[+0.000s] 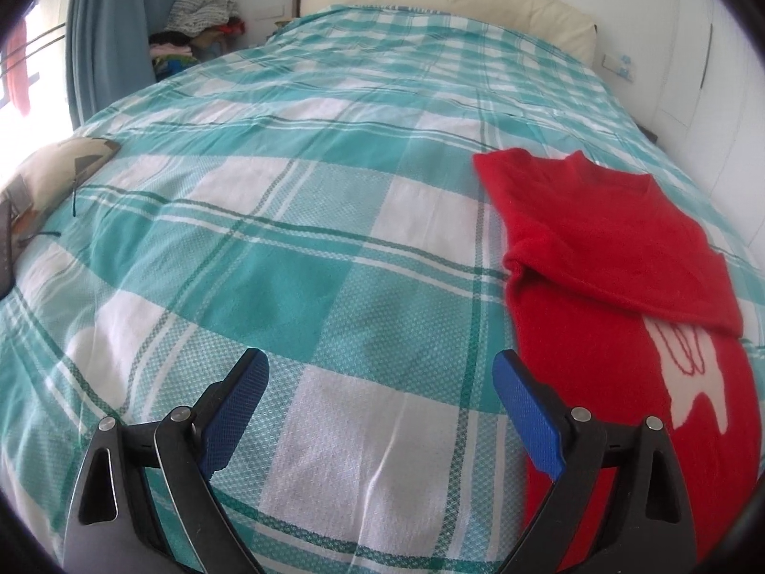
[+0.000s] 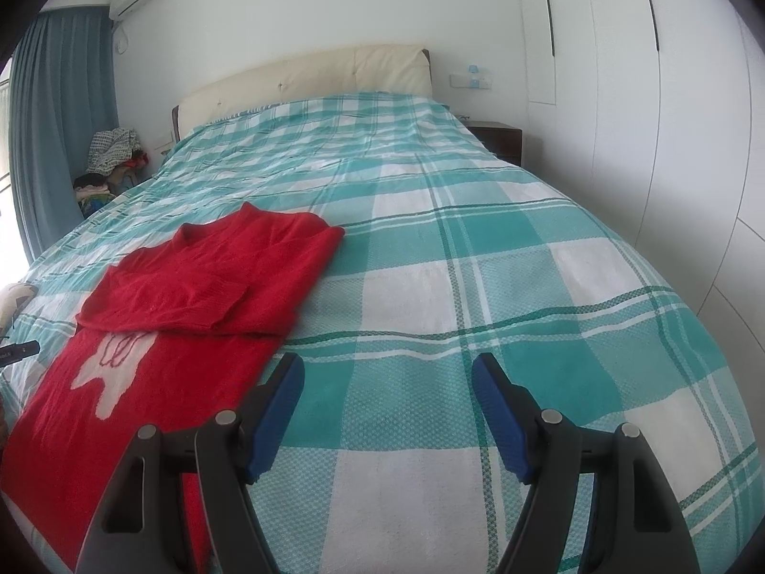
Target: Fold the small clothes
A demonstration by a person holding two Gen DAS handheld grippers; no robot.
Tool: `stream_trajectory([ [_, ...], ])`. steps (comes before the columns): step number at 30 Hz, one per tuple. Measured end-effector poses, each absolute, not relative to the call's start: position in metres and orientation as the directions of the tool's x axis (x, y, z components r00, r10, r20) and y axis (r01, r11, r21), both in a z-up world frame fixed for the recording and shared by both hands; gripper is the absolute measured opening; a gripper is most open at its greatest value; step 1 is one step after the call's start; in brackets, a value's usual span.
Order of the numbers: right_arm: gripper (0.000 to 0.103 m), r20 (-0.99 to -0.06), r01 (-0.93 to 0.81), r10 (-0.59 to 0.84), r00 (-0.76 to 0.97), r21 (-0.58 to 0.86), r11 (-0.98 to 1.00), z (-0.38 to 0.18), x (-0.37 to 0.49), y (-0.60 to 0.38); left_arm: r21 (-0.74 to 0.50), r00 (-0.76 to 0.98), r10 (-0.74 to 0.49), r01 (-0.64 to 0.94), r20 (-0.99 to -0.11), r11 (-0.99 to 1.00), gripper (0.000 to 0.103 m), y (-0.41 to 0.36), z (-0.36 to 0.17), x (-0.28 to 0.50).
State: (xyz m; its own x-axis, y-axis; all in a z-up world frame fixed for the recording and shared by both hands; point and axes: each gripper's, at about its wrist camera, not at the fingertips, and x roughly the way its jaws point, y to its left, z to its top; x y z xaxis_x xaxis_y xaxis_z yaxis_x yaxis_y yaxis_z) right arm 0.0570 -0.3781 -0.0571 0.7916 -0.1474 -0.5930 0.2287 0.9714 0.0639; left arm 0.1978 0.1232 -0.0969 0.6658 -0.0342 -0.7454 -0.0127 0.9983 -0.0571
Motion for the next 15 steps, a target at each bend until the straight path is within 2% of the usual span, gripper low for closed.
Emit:
stream_trajectory([
  [15, 0.072, -0.603, 0.214, -0.140, 0.785, 0.052, 0.975, -0.0605, 0.0599, -0.3735, -0.052, 0.648, -0.024, -0.024, -0.761, 0.998, 0.096, 0.1238, -0.1003, 0.2005],
])
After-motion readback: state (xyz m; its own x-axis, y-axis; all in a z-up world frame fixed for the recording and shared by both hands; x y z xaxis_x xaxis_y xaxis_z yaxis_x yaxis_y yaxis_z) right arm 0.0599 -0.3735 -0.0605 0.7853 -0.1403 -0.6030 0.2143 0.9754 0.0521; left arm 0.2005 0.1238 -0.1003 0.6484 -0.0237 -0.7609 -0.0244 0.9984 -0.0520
